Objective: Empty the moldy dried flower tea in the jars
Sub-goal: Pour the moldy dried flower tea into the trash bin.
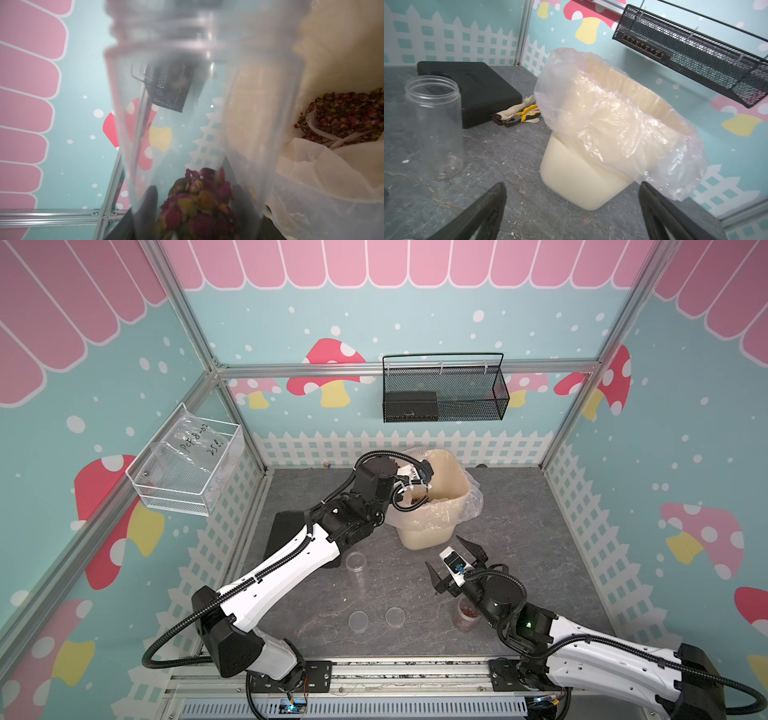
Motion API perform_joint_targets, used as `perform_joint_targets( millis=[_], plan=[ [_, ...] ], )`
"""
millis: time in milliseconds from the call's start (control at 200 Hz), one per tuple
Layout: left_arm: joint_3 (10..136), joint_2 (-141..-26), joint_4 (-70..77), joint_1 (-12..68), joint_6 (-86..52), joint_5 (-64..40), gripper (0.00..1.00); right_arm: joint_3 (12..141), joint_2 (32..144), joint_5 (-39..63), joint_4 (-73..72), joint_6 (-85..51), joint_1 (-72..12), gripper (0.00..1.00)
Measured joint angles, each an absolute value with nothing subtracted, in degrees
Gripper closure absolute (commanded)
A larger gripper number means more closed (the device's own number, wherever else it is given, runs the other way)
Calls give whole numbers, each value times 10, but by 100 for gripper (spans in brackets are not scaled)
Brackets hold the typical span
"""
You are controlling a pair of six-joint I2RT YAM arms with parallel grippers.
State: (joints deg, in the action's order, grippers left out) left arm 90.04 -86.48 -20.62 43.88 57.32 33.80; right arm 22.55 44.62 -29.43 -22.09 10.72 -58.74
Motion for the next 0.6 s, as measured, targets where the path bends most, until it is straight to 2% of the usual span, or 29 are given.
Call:
perform_joint_targets(
  millis=[320,600],
  plan=[
    [948,-924,-214,428,688,367,79,210,366,-292,-234,86,-553,0],
    [975,-941,-207,417,781,371,81,211,359,-171,-190,-4,-439,0]
  ],
)
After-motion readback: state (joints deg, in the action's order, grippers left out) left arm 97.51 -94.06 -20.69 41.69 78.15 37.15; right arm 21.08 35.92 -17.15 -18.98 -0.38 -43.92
